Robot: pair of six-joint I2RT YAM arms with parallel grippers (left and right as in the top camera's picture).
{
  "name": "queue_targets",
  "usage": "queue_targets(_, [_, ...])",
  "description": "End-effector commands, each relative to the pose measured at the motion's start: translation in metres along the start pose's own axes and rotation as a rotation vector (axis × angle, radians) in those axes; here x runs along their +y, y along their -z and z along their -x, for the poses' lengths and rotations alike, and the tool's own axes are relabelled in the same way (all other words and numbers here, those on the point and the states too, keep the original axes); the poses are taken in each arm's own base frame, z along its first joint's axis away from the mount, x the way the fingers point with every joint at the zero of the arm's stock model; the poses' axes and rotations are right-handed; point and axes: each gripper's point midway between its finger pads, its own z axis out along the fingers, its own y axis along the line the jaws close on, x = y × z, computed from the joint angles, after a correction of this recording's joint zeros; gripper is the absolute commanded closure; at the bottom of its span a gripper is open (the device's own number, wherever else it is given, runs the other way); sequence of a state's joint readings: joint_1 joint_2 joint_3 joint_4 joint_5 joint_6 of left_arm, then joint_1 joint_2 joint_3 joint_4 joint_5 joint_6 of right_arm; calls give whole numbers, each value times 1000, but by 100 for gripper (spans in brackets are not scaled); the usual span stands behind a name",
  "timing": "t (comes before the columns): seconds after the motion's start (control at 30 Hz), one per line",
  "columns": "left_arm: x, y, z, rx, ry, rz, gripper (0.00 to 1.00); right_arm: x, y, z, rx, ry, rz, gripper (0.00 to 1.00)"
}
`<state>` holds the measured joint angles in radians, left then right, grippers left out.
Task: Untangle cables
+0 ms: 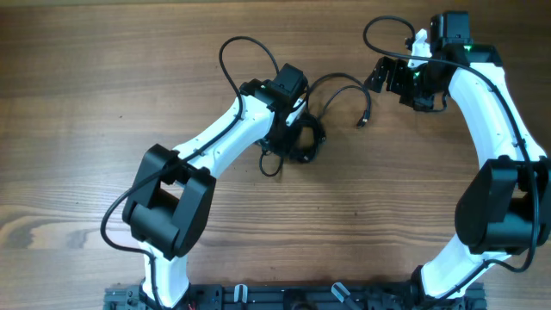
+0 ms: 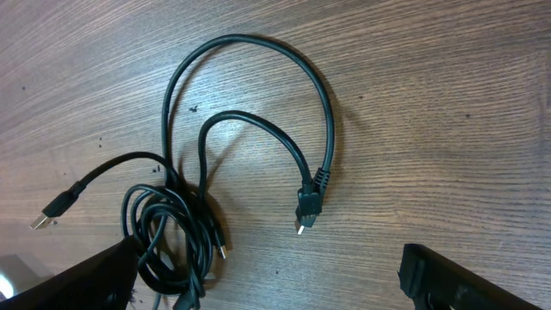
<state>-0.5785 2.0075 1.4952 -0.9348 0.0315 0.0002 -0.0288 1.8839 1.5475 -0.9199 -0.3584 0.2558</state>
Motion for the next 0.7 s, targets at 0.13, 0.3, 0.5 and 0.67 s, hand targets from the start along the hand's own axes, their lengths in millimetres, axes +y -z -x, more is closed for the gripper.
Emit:
queue_targets(0.13, [-6, -24, -10, 62, -5, -53, 79, 9, 9, 5, -25, 35, 21, 1])
queue_targets(0.3, [-5, -25, -11, 65, -4, -49, 96, 9, 9, 5, -24, 35, 25, 0])
queue_targets(0.5, [2, 33, 27, -108, 88, -69, 96, 29, 7, 2, -4, 59, 129, 2])
queue_targets(0.67, [-6, 113, 48, -331, 125, -124, 96, 63, -5, -10, 43, 118, 239, 4])
